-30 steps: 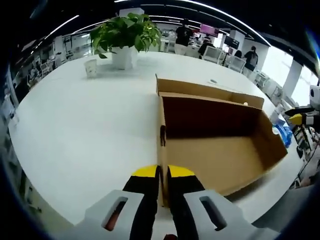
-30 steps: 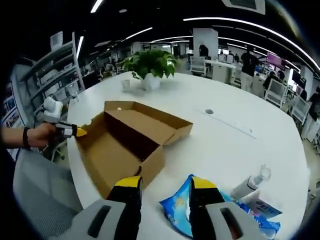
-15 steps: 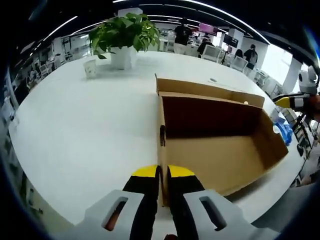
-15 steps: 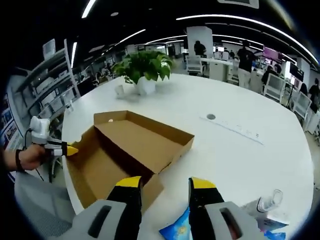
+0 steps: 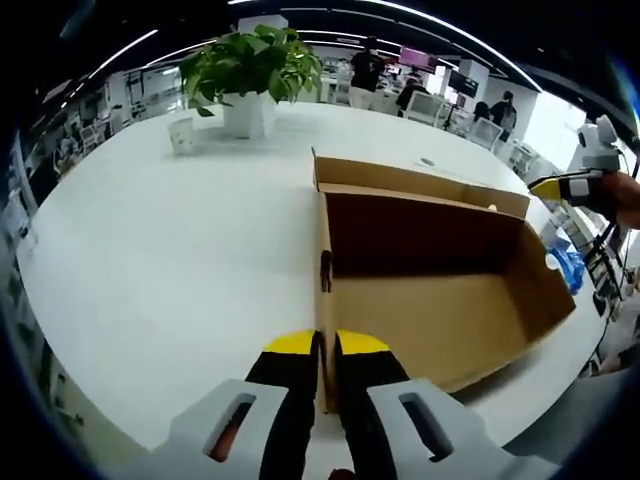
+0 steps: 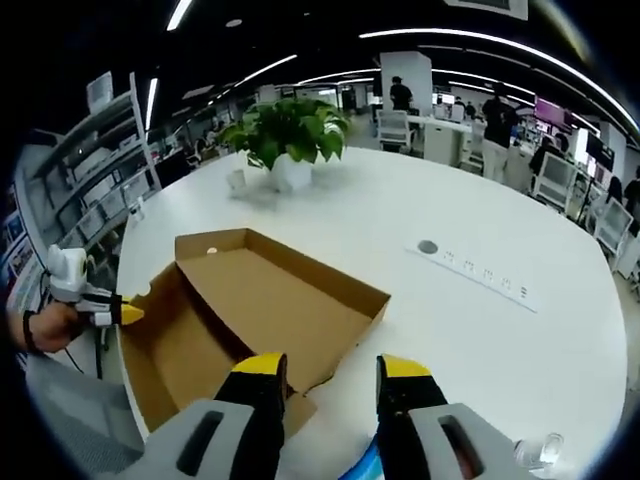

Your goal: Operate the shoe box by opening the lid, removing the specified soft item, and placing it in the target area until the item is outside and the box remains undamaged.

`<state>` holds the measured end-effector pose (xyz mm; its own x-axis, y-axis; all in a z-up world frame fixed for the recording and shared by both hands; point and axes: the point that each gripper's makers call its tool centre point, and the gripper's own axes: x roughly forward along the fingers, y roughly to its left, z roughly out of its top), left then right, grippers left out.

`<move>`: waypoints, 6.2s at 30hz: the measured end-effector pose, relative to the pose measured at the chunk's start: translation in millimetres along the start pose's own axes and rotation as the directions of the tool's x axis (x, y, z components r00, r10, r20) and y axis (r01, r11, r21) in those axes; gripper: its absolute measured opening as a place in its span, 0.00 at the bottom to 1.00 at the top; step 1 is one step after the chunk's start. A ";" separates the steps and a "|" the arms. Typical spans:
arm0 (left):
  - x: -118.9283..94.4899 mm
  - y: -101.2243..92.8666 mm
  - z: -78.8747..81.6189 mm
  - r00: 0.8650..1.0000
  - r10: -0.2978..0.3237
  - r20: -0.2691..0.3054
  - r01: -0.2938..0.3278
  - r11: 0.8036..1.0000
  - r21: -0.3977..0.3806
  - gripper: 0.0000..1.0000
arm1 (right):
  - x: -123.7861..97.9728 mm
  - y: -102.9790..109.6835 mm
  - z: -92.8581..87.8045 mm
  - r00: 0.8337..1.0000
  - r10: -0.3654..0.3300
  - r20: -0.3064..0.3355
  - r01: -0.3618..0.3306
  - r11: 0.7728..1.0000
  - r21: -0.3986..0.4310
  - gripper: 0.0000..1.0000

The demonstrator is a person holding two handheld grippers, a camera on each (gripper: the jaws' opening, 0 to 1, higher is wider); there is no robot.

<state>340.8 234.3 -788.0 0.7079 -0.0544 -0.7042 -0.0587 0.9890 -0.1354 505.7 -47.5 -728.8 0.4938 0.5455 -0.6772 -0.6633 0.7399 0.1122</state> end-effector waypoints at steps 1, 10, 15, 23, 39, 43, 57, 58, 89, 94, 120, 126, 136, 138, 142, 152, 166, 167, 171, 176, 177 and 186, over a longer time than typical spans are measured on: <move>0.1 0.1 0.0 1.000 0.000 0.000 0.000 1.000 0.000 0.04 | 4.1 -3.1 1.4 1.000 -0.002 -0.002 0.002 1.000 0.003 0.32; 0.5 0.5 0.1 1.000 0.000 -0.001 0.000 1.000 -0.001 0.04 | 28.1 -11.1 10.7 1.000 -0.015 -0.016 0.015 0.999 0.044 0.29; 0.4 0.0 0.1 1.000 0.001 0.000 -0.001 1.000 0.004 0.04 | 42.8 -18.8 13.9 0.999 -0.030 -0.031 0.033 0.996 0.086 0.27; 2.7 1.7 0.4 1.000 0.004 -0.002 -0.004 1.000 0.010 0.04 | 53.5 -18.2 8.2 0.993 -0.085 -0.083 0.100 0.975 0.198 0.19; 9.9 5.7 -1.0 1.000 0.007 -0.003 -0.007 1.000 0.021 0.04 | 95.9 -53.2 -0.7 0.960 -0.177 -0.215 0.206 0.971 0.118 0.00; 10.1 5.4 -1.4 1.000 0.008 -0.005 -0.008 1.000 0.025 0.04 | 88.9 -49.1 1.5 0.956 -0.195 -0.221 0.222 0.970 0.103 0.00; 9.4 4.0 -1.5 1.000 0.012 -0.004 -0.012 1.000 0.011 0.04 | 59.6 -51.0 38.8 0.970 -0.220 -0.100 0.226 0.973 0.054 0.00; 9.1 4.0 -1.4 1.000 0.012 -0.004 -0.012 1.000 0.012 0.03 | 55.5 -49.8 41.0 0.971 -0.222 -0.090 0.227 0.972 0.055 0.00; 4.2 2.1 -1.4 1.000 0.008 -0.004 -0.008 1.000 0.007 0.03 | -35.5 0.6 65.5 0.960 -0.251 0.121 0.248 0.968 0.033 0.00; 5.0 2.3 -1.3 1.000 0.009 -0.003 -0.009 1.000 0.008 0.03 | -45.1 6.6 63.8 0.958 -0.245 0.151 0.245 0.969 0.023 0.00; 5.9 2.2 -1.6 1.000 0.013 -0.002 -0.013 1.000 0.020 0.03 | -84.7 45.2 34.2 0.942 -0.242 0.232 0.244 0.970 0.022 0.00; 6.0 2.4 -1.4 1.000 0.015 -0.001 -0.015 1.000 0.023 0.03 | -89.5 50.4 25.8 0.941 -0.244 0.235 0.245 0.969 0.024 0.00; 5.5 -0.3 -0.8 1.000 0.004 0.009 -0.004 1.000 0.009 0.04 | -97.4 60.7 7.4 0.942 -0.245 0.230 0.247 0.969 0.022 0.00; 5.7 -0.4 -0.6 1.000 0.003 0.010 -0.003 1.000 0.008 0.04 | -98.0 62.1 2.8 0.943 -0.243 0.228 0.244 0.969 0.022 0.00; 6.9 -2.5 0.5 1.000 -0.011 0.017 0.011 1.000 0.002 0.04 | -98.8 64.3 -6.1 0.946 -0.243 0.217 0.243 0.970 0.027 0.00; 9.9 -9.0 2.9 0.998 -0.055 0.030 0.055 0.998 -0.006 0.07 | -98.1 59.5 -24.1 0.949 -0.249 0.195 0.244 0.968 0.050 0.00; 2.4 -9.3 8.5 0.993 -0.106 0.044 0.109 0.991 -0.072 0.07 | -97.4 66.0 -43.0 0.954 -0.245 0.171 0.231 0.968 0.099 0.00; 0.0 -9.9 10.6 0.993 -0.108 0.049 0.111 0.992 -0.065 0.07 | -97.2 66.7 -43.3 0.955 -0.244 0.171 0.229 0.968 0.099 0.00; -7.0 -8.3 17.1 0.992 -0.109 0.062 0.113 0.992 -0.053 0.05 | -97.1 70.5 -46.1 0.956 -0.240 0.171 0.224 0.969 0.106 0.00; -14.7 -8.7 24.0 0.990 -0.120 0.080 0.124 0.991 -0.046 0.03 | -97.0 72.4 -50.9 0.957 -0.236 0.169 0.218 0.969 0.115 0.00; -17.0 -7.9 26.0 0.989 -0.122 0.085 0.125 0.992 -0.031 0.01 | -97.0 73.3 -52.7 0.958 -0.232 0.166 0.214 0.969 0.120 0.00; -36.0 -8.1 34.9 0.976 -0.166 0.141 0.157 0.985 0.069 0.00 | -98.3 74.9 -62.3 0.962 -0.227 0.155 0.207 0.969 0.134 0.00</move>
<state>340.4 233.1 -737.3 0.8002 -0.1976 -0.5663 0.1022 0.9753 -0.1959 372.4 -70.2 -699.1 0.7125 0.4179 -0.5637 -0.4655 0.8826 0.0659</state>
